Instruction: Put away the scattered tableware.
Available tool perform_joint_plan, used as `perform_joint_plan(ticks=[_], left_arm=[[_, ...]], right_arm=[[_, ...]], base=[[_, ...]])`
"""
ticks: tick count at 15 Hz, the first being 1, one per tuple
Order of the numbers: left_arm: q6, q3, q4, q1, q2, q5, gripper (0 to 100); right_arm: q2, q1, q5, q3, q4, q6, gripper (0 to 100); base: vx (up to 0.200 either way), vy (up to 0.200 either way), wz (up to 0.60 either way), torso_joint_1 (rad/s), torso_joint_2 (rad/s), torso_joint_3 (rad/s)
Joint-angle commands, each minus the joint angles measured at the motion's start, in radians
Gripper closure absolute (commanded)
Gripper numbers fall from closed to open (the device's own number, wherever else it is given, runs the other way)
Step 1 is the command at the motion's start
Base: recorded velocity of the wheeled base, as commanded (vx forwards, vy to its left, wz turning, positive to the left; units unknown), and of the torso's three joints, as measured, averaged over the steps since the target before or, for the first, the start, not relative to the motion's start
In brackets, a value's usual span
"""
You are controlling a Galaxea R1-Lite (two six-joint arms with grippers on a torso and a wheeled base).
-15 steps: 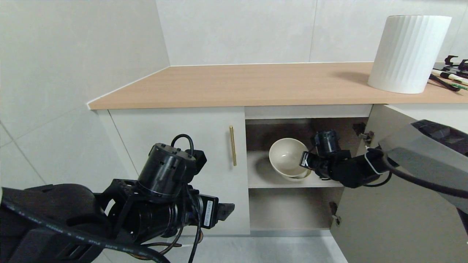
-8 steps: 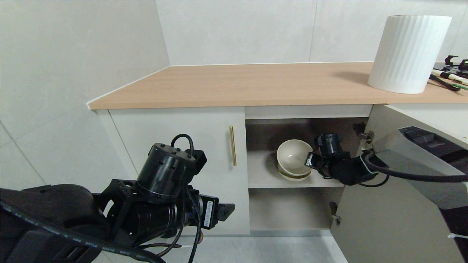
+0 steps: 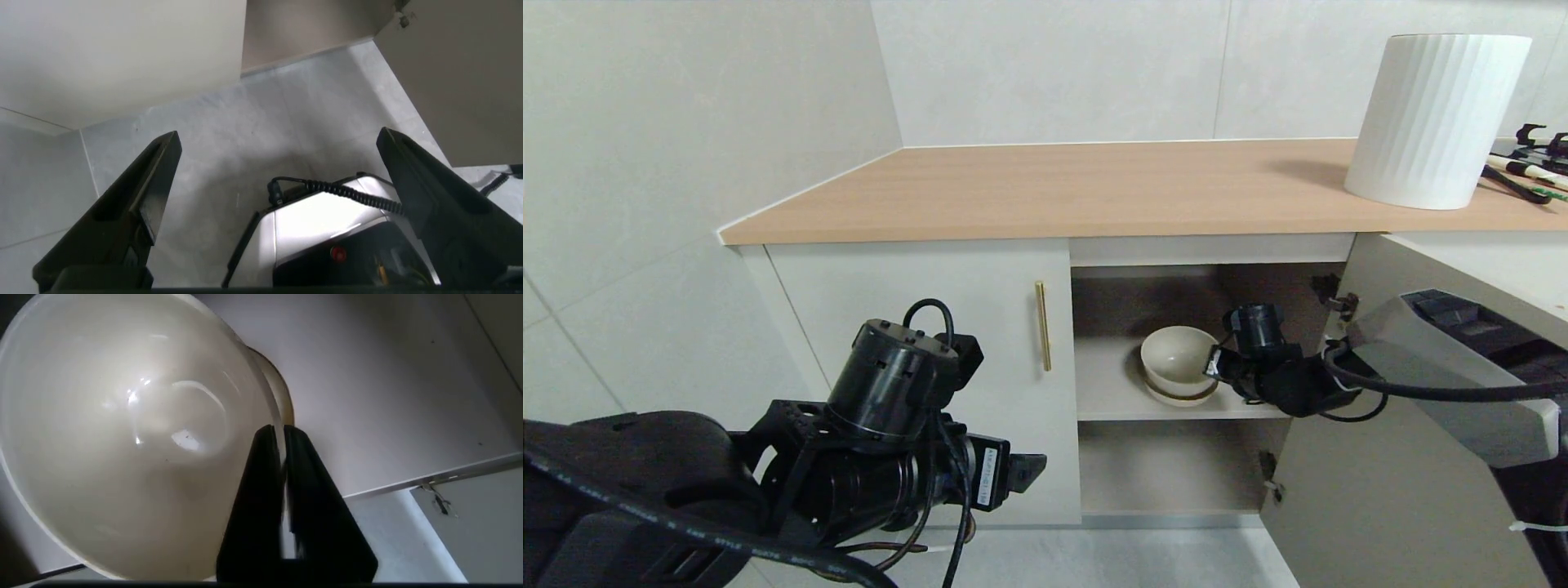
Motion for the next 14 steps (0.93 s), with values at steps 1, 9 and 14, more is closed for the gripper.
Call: perform_joint_plan(ticks=[1, 9, 14], left_arm=[[-0.001, 0.0, 0.0, 0.0, 0.001, 0.0, 0], [-0.003, -0.001, 0.0, 0.006, -0.008, 0.002, 0], [-0.026, -0.004, 0.0, 0.035, -0.054, 0.0, 0]], right_arm=[[0.003, 0.002, 0.0, -0.002, 0.007, -0.001, 0], [-0.02, 0.005, 0.006, 0.006, 0.021, 0.001, 0], [-0.087, 0.02, 0.009, 0.064, 0.031, 0.001, 0]], base=[[0.0, 0.0, 0.0, 0.0, 0.0, 0.0], [0.0, 0.0, 0.0, 0.0, 0.0, 0.0], [0.0, 0.0, 0.0, 0.0, 0.0, 0.0]])
